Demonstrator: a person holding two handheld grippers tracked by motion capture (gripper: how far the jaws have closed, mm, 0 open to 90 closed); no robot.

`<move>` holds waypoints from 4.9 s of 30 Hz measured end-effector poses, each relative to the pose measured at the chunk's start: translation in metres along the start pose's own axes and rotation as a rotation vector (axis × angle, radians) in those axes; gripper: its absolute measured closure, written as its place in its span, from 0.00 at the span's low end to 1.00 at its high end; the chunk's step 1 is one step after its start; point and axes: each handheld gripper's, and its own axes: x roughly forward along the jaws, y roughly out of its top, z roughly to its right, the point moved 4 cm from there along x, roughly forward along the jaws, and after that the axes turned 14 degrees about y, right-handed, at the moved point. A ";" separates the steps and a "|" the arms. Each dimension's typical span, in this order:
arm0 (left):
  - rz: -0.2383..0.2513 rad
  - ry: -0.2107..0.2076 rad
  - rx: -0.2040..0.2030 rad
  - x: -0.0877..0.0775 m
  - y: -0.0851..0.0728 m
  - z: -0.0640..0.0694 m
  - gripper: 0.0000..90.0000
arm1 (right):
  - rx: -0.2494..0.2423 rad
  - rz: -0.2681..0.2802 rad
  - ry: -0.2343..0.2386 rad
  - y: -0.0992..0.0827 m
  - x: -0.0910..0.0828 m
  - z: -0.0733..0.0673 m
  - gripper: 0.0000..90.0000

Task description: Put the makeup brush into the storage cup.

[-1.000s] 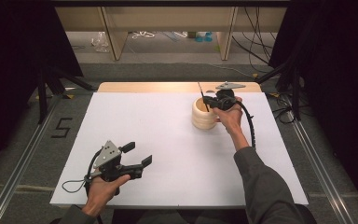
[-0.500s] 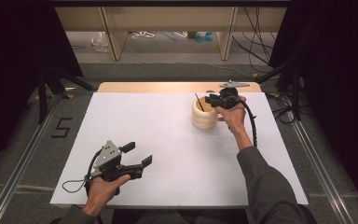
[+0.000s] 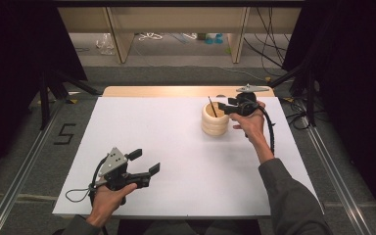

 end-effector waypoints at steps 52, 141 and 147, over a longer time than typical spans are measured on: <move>0.001 -0.001 0.002 0.000 0.000 0.000 0.19 | -0.063 0.063 0.056 -0.007 -0.027 -0.067 0.19; 0.001 0.004 -0.004 -0.001 0.000 0.001 0.19 | -0.074 0.080 0.180 -0.072 -0.068 -0.140 0.18; 0.005 -0.002 0.014 -0.001 0.001 0.001 0.19 | -0.081 0.079 0.196 -0.074 -0.068 -0.144 0.18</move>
